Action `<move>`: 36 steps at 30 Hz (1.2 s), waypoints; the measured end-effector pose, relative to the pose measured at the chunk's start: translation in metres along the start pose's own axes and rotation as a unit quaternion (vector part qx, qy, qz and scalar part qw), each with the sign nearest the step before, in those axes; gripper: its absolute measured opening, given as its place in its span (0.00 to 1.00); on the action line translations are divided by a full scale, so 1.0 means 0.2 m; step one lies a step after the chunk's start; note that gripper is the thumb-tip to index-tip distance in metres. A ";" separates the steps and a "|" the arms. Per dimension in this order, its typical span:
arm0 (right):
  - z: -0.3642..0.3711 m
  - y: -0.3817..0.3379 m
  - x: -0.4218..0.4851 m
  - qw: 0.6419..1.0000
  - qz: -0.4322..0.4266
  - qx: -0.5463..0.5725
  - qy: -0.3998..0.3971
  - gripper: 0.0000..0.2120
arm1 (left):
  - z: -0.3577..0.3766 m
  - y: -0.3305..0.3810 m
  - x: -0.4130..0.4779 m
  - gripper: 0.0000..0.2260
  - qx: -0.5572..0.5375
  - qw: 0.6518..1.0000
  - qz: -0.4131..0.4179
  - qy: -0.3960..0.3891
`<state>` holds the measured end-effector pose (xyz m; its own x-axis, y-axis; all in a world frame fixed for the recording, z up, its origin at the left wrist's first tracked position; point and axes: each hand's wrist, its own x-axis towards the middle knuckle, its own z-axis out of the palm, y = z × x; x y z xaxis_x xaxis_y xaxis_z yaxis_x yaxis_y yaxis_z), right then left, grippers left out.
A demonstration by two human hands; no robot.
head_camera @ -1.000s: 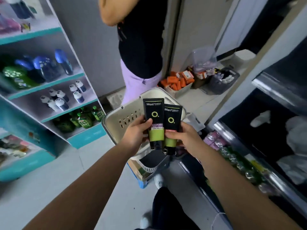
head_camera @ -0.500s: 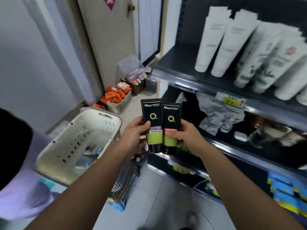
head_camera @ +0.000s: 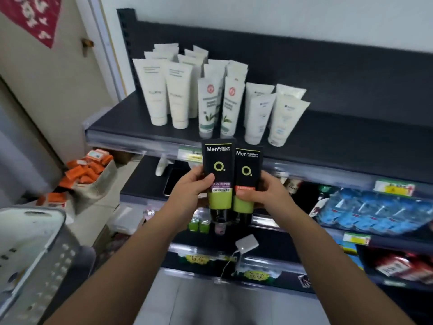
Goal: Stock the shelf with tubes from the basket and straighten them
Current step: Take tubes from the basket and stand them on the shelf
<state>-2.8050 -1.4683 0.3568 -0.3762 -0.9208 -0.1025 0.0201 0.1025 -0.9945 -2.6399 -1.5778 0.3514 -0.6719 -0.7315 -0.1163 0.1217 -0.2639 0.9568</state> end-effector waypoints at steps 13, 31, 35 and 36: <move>-0.87 -0.15 -0.14 0.994 -0.060 -0.028 0.083 0.19 | 0.89 0.00 0.28 0.13 0.011 0.997 0.040 -0.063; -1.82 -0.21 -0.06 0.945 -0.115 -0.116 0.285 0.21 | 1.79 -0.14 0.85 0.12 0.173 0.967 0.172 -0.067; -1.92 -0.14 -0.01 0.944 -0.094 -0.132 0.289 0.20 | 1.87 -0.19 0.95 0.11 0.172 0.967 0.179 -0.057; -1.94 -0.13 0.00 0.943 -0.095 -0.135 0.290 0.21 | 1.88 -0.20 0.97 0.12 0.185 0.963 0.185 -0.059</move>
<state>-3.1658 -1.3256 0.3903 -0.7937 -0.5803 0.1825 -0.3049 0.1199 -0.9448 -3.0496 -1.4735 0.3906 -0.7131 -0.6506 0.2612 0.1150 0.2590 0.9590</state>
